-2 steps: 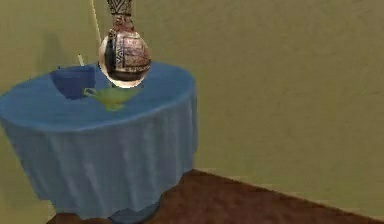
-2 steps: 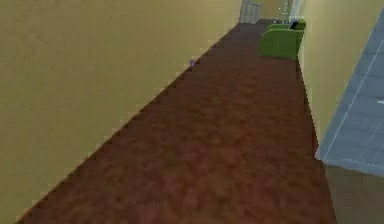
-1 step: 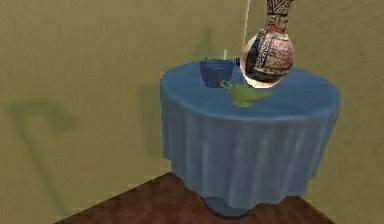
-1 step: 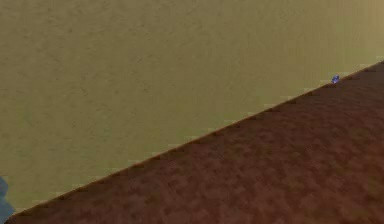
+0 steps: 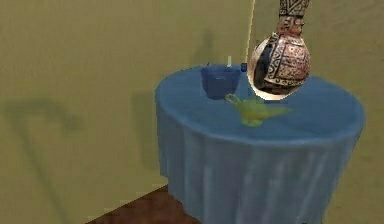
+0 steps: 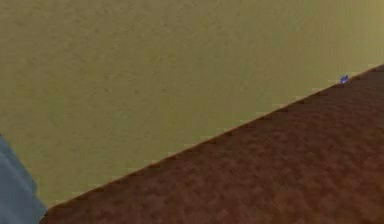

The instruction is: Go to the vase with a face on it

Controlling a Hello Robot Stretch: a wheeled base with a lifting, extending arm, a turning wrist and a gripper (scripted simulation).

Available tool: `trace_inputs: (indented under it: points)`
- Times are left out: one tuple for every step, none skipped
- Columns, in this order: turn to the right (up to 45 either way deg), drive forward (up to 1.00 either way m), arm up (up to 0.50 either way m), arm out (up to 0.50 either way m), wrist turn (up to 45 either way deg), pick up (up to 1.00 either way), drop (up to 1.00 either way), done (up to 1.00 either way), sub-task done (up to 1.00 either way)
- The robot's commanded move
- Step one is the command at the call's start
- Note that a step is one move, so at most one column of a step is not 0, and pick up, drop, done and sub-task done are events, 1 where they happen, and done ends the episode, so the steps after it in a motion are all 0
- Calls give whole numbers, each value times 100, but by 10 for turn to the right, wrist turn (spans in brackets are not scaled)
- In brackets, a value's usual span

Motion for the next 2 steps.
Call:
trace_inputs:
  points:
    - [210,0,0,0,0,0,0,0,0]
    - [0,0,0,0,0,0,0,100,0]
